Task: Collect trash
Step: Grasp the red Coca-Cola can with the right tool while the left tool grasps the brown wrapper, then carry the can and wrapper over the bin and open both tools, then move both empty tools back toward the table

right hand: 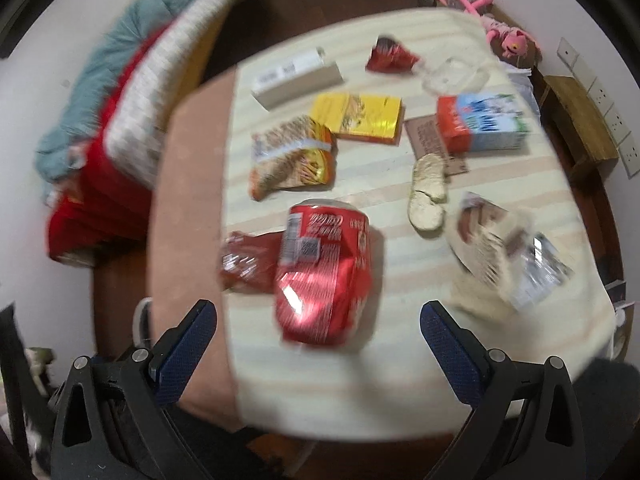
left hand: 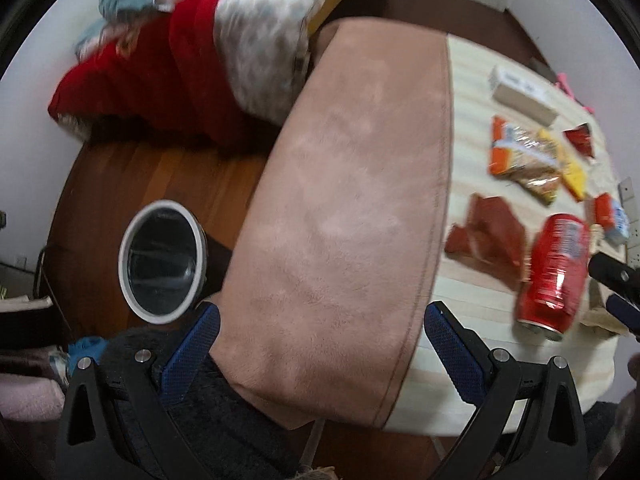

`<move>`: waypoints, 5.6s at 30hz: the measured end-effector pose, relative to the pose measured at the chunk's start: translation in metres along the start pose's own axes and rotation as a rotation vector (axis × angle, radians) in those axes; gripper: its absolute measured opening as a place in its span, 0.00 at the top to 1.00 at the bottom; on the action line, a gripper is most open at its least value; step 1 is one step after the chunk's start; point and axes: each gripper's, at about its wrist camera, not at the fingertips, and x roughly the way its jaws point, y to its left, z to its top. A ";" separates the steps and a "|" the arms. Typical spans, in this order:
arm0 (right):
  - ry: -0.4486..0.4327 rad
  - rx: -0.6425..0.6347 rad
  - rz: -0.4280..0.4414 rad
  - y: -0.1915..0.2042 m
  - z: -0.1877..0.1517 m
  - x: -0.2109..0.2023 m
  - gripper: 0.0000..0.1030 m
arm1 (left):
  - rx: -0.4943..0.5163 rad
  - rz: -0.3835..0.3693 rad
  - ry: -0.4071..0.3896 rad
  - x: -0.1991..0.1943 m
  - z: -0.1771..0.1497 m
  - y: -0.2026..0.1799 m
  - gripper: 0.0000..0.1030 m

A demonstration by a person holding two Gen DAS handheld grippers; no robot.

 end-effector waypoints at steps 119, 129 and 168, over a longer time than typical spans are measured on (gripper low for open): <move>0.271 -0.873 0.010 0.449 -0.171 0.231 0.00 | -0.506 0.069 -0.006 0.084 -0.053 0.379 0.03; 0.182 -0.866 0.098 0.446 -0.170 0.156 0.00 | -0.492 0.061 -0.091 0.027 -0.062 0.366 0.03; -0.108 0.148 -0.055 -0.108 -0.032 -0.042 0.00 | 0.173 -0.122 -0.151 -0.001 -0.029 -0.090 0.03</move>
